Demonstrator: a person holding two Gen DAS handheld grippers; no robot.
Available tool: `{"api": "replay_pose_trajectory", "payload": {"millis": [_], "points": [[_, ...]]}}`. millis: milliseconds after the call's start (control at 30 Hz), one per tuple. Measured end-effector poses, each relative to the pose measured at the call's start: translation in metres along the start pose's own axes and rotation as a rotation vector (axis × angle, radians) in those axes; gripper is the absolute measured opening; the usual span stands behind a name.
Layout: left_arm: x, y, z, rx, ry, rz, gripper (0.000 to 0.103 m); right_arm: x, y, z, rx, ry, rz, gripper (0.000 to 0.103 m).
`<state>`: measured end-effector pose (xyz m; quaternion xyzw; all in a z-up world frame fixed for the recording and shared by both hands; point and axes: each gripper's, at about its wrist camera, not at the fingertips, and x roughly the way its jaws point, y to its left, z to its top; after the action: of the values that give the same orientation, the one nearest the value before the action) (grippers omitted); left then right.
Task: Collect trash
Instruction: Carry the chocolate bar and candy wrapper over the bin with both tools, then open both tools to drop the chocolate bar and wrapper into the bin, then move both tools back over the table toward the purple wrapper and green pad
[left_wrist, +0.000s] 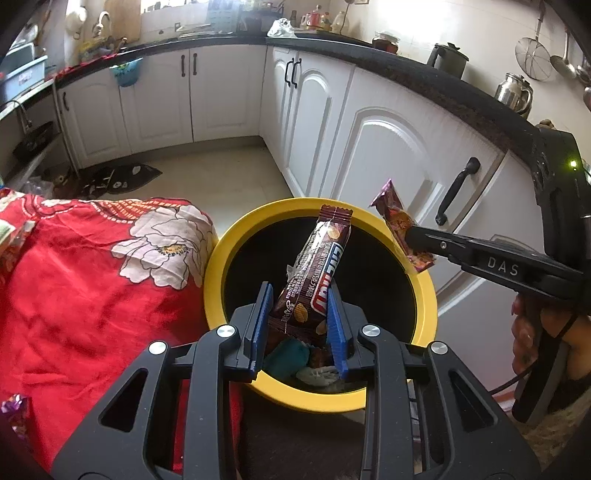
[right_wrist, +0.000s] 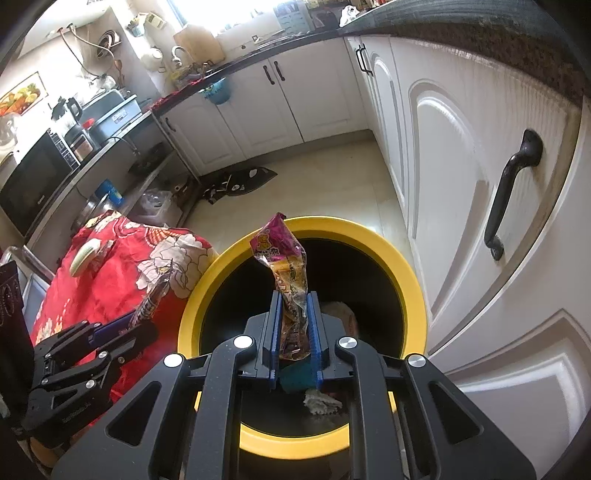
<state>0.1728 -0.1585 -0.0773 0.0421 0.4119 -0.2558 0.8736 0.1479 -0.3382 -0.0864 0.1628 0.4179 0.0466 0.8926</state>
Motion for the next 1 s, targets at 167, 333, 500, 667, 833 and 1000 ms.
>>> {"api": "replay_pose_trajectory", "payload": {"millis": [167,333,500,667,833,1000], "points": [[0.004,0.003,0.000,-0.012,0.012,0.017,0.036,0.001,-0.002,-0.001,0.016,-0.002,-0.008,0.031],[0.001,0.009,-0.003,-0.029,0.007,0.034,0.059,-0.002,-0.005,0.000,0.034,-0.011,-0.007,0.043],[-0.010,0.016,-0.002,-0.044,-0.021,0.064,0.088,-0.008,-0.004,0.002,0.033,-0.029,0.000,0.056],[-0.023,0.022,-0.001,-0.048,-0.051,0.107,0.092,-0.013,0.001,0.005,0.014,-0.047,-0.005,0.063],[-0.035,0.029,-0.001,-0.072,-0.073,0.125,0.092,-0.017,0.009,0.006,-0.002,-0.060,0.000,0.065],[-0.049,0.042,-0.002,-0.109,-0.097,0.144,0.092,-0.020,0.020,0.006,-0.023,-0.068,0.011,0.065]]}}
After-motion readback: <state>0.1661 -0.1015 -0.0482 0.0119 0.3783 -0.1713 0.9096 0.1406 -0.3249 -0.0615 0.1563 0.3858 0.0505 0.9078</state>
